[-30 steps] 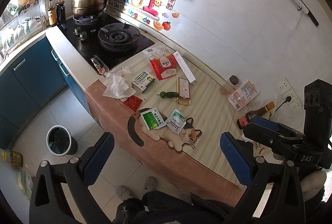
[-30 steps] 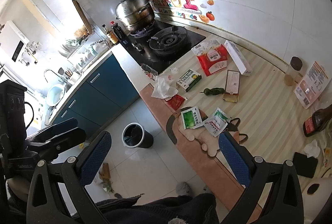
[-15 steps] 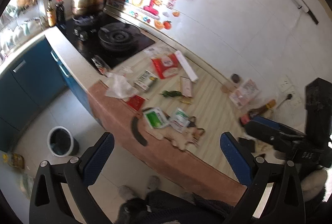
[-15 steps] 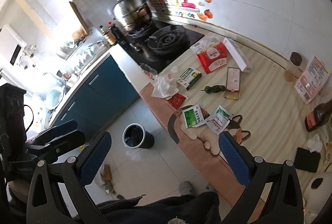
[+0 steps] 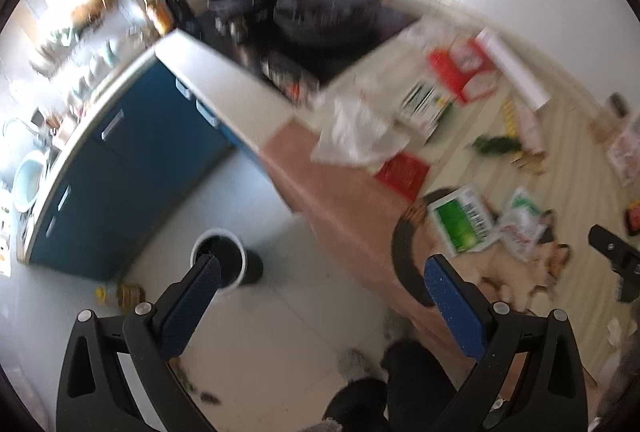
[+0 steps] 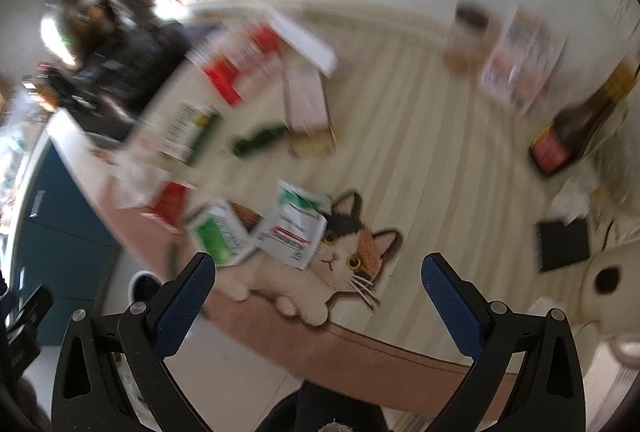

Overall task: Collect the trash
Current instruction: 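Grasp a green-white sachet with the left tool while the right tool grasps a white sachet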

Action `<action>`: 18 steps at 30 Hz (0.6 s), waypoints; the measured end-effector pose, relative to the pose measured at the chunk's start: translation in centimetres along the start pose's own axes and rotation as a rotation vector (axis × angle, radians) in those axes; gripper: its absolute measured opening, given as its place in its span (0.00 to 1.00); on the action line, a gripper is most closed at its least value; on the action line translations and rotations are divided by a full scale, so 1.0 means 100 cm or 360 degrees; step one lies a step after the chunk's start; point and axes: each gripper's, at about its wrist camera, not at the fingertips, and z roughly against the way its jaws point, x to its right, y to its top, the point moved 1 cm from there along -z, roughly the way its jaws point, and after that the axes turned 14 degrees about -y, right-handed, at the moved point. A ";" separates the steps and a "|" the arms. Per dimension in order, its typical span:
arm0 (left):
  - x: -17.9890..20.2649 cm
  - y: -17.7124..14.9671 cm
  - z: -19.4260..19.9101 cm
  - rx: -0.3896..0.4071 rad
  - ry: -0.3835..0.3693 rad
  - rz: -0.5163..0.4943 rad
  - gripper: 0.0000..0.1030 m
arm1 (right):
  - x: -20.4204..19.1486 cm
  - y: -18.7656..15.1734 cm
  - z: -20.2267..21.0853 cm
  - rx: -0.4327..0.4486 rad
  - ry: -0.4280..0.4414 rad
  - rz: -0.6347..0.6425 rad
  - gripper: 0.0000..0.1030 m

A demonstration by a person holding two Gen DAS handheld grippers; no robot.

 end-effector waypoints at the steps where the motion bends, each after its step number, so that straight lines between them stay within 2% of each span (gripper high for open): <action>1: 0.000 0.001 -0.015 -0.0046 0.0043 0.0018 1.00 | -0.008 0.007 -0.021 -0.0044 -0.0027 0.0002 0.99; 4: -0.001 0.001 -0.054 -0.0175 0.0143 0.0080 1.00 | -0.034 0.013 -0.083 -0.0157 -0.0101 0.0044 0.93; 7: 0.002 0.004 -0.078 -0.0277 0.0146 0.0130 1.00 | -0.057 0.018 -0.126 -0.0205 -0.0151 0.0093 0.81; 9: 0.007 0.006 -0.089 -0.0331 0.0129 0.0137 1.00 | -0.067 0.018 -0.143 -0.0227 -0.0155 0.0123 0.67; 10: 0.009 0.009 -0.091 -0.0351 0.0110 0.0146 1.00 | -0.069 0.018 -0.144 -0.0180 -0.0124 0.0124 0.54; 11: 0.013 0.011 -0.094 -0.0374 0.0071 0.0168 1.00 | -0.071 0.018 -0.143 -0.0126 -0.0116 0.0136 0.46; 12: 0.017 0.013 -0.099 -0.0390 0.0026 0.0192 1.00 | -0.074 0.018 -0.143 -0.0098 -0.0105 0.0155 0.25; 13: 0.022 0.015 -0.103 -0.0412 -0.0033 0.0228 1.00 | -0.075 0.017 -0.144 -0.0077 -0.0115 0.0174 0.10; 16: 0.037 0.021 -0.117 -0.0494 -0.0236 0.0333 0.99 | -0.069 0.014 -0.148 -0.0074 -0.0075 0.0161 0.03; 18: 0.053 0.022 -0.127 -0.0561 -0.0364 0.0379 0.93 | -0.051 0.012 -0.149 -0.0096 -0.0040 0.0111 0.03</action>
